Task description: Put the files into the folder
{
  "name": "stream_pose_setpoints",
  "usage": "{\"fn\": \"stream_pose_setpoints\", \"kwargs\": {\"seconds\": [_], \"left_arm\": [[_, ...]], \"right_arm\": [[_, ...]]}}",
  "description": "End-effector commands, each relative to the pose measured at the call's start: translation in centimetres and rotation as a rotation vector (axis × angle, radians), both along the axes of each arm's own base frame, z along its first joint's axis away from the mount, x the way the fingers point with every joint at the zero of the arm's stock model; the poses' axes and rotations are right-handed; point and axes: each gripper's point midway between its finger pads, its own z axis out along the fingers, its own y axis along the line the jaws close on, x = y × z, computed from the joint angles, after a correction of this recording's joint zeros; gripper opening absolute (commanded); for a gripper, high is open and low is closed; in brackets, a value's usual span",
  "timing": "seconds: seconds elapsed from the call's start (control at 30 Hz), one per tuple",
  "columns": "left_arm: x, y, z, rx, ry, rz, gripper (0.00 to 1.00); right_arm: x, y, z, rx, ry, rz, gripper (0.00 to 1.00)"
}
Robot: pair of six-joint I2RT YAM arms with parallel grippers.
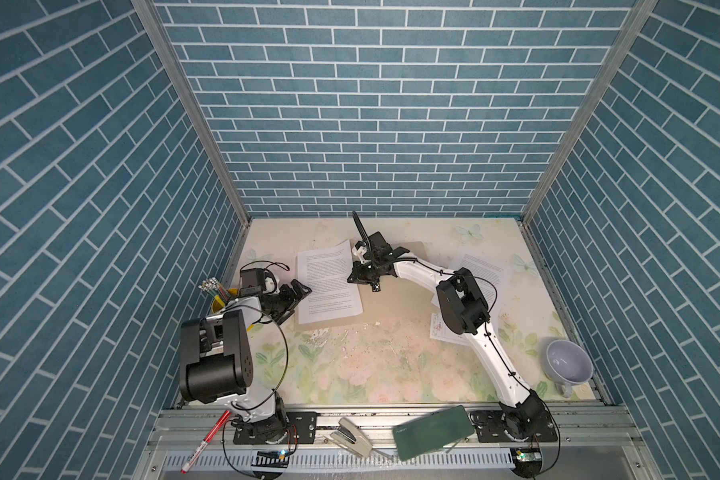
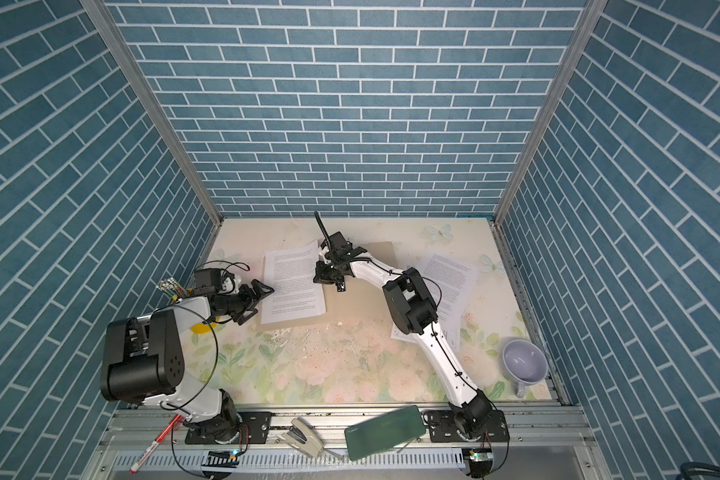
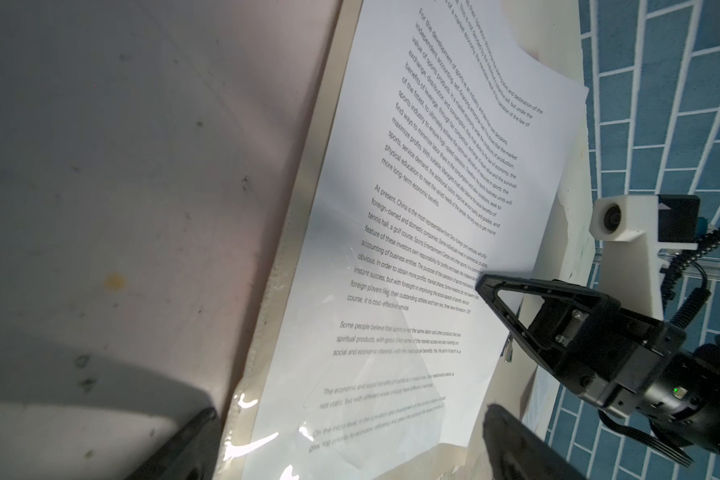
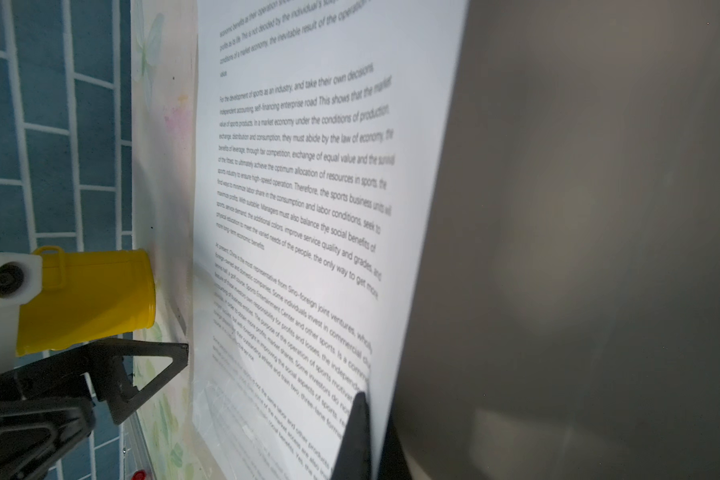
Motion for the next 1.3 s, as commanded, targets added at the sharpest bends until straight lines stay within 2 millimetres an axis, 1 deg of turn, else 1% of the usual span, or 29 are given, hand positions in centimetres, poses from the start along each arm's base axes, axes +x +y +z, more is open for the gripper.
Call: {"fn": "stream_pose_setpoints", "kwargs": {"seconds": [0.0, 0.4, 0.43, 0.47, 0.63, 0.83, 1.1, 1.17, 1.27], "left_arm": [[-1.8, -0.1, -1.9, -0.006, 0.082, 0.011, 1.00], [-1.6, -0.2, -2.0, -0.010, 0.075, 0.006, 1.00], [-2.2, -0.3, -2.5, -0.014, 0.094, 0.006, 1.00], [-2.3, -0.4, -2.6, -0.017, 0.095, 0.006, 1.00], [-2.2, -0.4, -2.5, -0.022, 0.090, 0.003, 1.00], [-2.1, -0.5, -2.5, -0.024, 0.089, 0.001, 1.00], [-2.1, -0.5, -2.5, -0.027, 0.087, 0.001, 1.00], [-2.1, -0.5, -2.6, -0.029, 0.087, 0.003, 1.00], [-2.0, -0.6, -2.6, -0.035, 0.087, 0.005, 1.00]], "right_arm": [[-0.3, -0.3, 1.9, 0.015, -0.009, -0.014, 0.00], [-1.3, -0.5, 2.5, 0.029, -0.014, 0.035, 0.00], [-1.4, -0.5, 2.5, 0.030, -0.013, 0.039, 0.00], [-1.4, -0.5, 2.6, 0.032, -0.014, 0.044, 0.00], [-1.8, -0.2, 2.3, 0.043, -0.005, 0.073, 0.00], [-2.3, -0.4, 1.7, 0.019, -0.008, 0.123, 0.00], [-2.2, -0.1, 1.6, 0.026, 0.006, 0.097, 0.00], [-2.2, 0.1, 1.8, 0.038, -0.004, 0.099, 0.00], [-2.4, 0.1, 1.6, 0.040, -0.001, 0.107, 0.00]]}}
